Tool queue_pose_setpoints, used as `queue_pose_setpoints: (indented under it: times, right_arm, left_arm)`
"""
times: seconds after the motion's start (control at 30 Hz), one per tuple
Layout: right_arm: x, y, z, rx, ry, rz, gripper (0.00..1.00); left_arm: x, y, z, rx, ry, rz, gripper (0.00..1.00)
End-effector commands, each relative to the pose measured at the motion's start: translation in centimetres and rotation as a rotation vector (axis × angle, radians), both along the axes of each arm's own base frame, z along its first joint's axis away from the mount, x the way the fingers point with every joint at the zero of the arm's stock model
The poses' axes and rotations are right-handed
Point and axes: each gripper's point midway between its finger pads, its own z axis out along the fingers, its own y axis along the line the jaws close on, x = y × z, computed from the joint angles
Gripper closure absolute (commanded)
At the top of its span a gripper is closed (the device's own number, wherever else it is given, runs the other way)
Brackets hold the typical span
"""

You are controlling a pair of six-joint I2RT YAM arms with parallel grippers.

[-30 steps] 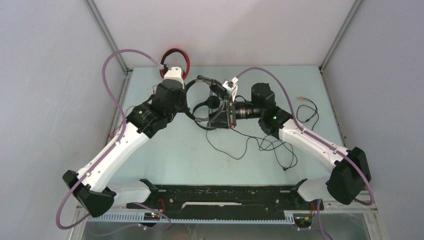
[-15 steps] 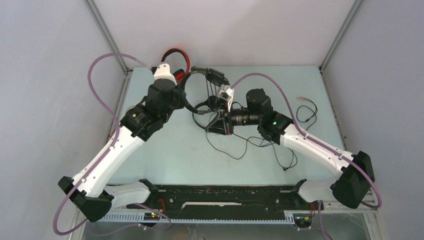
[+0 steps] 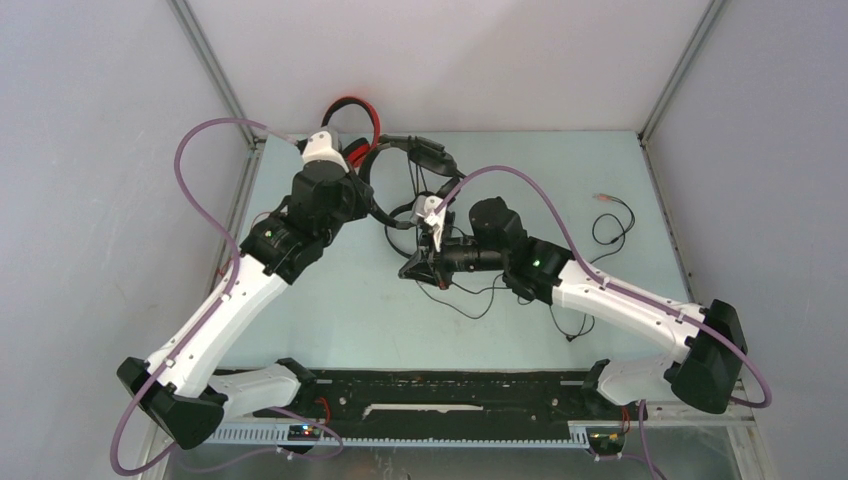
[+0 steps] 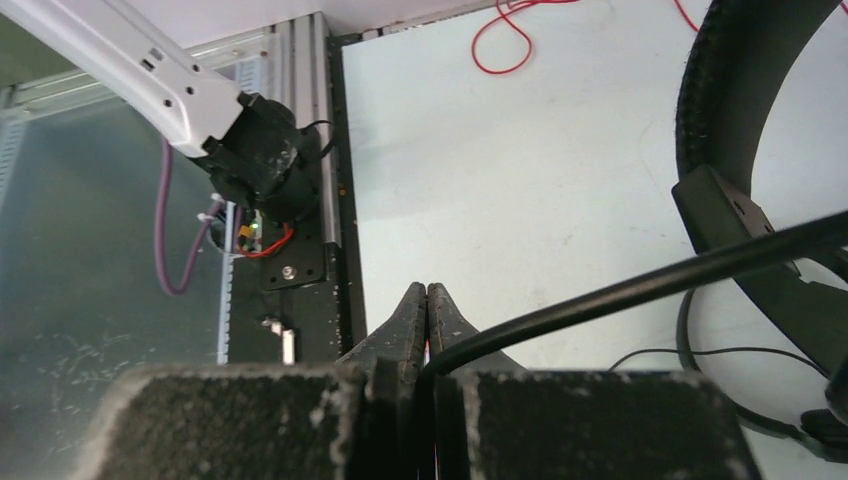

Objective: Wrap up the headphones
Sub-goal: Wrap the headphones cable around the headphones.

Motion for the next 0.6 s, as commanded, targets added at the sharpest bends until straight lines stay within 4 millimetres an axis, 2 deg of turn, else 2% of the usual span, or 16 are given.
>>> queue_pose_setpoints:
  times: [0.0,0.13,0.4,0.57]
  right_arm:
    - [1.1,0.6,0.0,-0.029,-0.063,-0.046,1.0]
    - [2.1,0.5,-0.2,-0.043,-0.1,-0.089,1.0]
    - [0.6,1.9,-0.7,-0.044,-0.154,-0.019,1.0]
    - [0.8,2.2,-1.0,-0.05,-0.165,-0.031,1.0]
  left_arm:
    - [0.6,-0.5,3.8,-0.152,-0.111,0.015,1.0]
    - [0.8,-0.7,3.5,-0.158,-0.106,0.011,1.0]
    - [1.1,-1.7,3.4,-0.207,-0.099,-0.028,1.0]
    - [1.3,-1.9,3.3,-0.198,-0.099,-0.036,1.0]
